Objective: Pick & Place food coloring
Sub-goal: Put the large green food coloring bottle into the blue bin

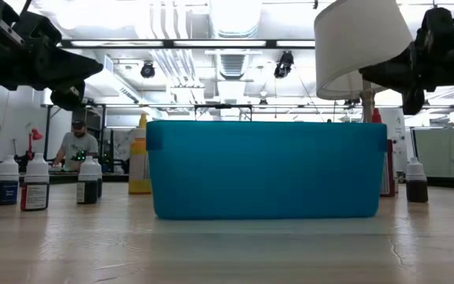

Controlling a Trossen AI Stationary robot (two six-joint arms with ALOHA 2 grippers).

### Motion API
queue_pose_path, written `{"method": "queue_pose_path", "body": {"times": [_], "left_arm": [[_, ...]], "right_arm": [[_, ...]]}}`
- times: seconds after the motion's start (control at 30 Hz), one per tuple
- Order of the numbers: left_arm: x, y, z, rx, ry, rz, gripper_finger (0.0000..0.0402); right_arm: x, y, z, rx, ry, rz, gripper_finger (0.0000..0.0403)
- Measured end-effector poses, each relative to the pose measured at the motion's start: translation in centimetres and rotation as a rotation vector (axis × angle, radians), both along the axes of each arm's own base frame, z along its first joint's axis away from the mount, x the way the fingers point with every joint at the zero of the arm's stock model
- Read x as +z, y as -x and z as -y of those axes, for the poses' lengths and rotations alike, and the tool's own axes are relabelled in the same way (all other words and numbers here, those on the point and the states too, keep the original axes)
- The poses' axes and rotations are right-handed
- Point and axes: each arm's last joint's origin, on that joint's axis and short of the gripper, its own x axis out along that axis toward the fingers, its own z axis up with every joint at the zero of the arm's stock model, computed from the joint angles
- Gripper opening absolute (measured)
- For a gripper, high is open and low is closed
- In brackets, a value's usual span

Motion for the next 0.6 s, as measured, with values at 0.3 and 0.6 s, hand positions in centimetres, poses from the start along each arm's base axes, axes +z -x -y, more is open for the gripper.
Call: {"method": "queue_pose_path", "body": {"times": [0.3, 0.6], "left_arm": [[0.01, 0.0, 0.0, 0.0, 0.0, 0.0, 0.0], [0.01, 0.0, 0.0, 0.0, 0.0, 0.001, 0.0]], "right_arm": [[0.08, 0.01, -0.01, 0.002, -0.002, 0.009, 0.0029], [0.13, 0.01, -0.02, 0.006, -0.001, 0.015, 0.0029]]}}
